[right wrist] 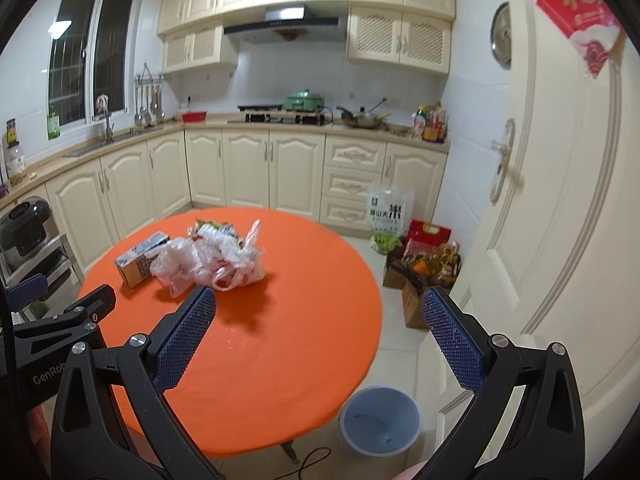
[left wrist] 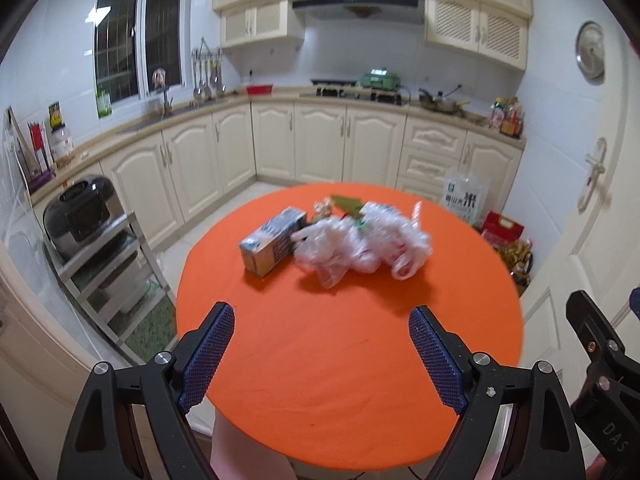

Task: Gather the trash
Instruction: 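Reach the left tool to the milk carton and grasp it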

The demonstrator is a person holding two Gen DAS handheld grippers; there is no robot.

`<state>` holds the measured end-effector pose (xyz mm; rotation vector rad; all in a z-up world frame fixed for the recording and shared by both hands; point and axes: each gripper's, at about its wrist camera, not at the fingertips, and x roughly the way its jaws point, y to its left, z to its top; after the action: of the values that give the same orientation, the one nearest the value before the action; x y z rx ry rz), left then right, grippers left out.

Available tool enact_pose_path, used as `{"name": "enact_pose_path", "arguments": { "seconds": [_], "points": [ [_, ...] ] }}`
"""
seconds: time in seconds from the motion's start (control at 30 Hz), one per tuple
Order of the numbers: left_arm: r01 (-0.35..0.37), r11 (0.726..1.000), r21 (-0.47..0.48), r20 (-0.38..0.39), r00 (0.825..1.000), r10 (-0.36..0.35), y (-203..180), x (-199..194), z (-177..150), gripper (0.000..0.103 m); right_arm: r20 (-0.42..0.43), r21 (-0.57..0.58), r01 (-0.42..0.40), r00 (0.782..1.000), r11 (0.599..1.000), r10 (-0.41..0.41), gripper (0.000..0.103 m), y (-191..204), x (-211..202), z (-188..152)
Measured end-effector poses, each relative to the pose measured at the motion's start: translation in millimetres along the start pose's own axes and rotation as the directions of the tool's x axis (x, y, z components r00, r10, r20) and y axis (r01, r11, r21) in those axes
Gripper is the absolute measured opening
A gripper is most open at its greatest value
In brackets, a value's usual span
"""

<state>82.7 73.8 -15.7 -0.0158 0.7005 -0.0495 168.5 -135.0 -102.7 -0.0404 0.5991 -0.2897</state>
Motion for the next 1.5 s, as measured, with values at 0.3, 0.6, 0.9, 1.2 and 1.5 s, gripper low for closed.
{"name": "enact_pose_path", "arguments": {
  "seconds": [0.3, 0.6, 0.9, 1.2, 1.5],
  "points": [
    [-0.032, 0.999, -0.035, -0.105, 0.994, 0.028, 54, 40, 10, 0.085, -0.117, -0.016, -0.027, 0.993, 1.000, 0.025, 0.103, 42, 47, -9],
    [-0.091, 0.991, -0.095, -0.153, 0.985, 0.076, 106, 75, 15, 0.085, -0.204, -0.052, -0.102, 0.975, 0.993, 0.090, 0.103, 92, 91, -13],
    [-0.059, 0.981, -0.185, -0.205, 0.979, 0.020, 148, 121, 32, 0.086, -0.264, -0.065, -0.181, 0.952, 0.981, 0.159, 0.103, 130, 141, 0],
    [0.000, 0.977, -0.215, -0.259, 0.964, -0.057, 148, 193, 80, 0.087, -0.247, -0.031, -0.147, 0.960, 0.989, 0.135, 0.103, 107, 175, 23],
    [0.072, 0.987, -0.144, -0.313, 0.943, -0.114, 131, 260, 108, 0.078, -0.287, -0.015, -0.117, 0.952, 0.993, 0.108, 0.103, 80, 218, 34]
  ]
}}
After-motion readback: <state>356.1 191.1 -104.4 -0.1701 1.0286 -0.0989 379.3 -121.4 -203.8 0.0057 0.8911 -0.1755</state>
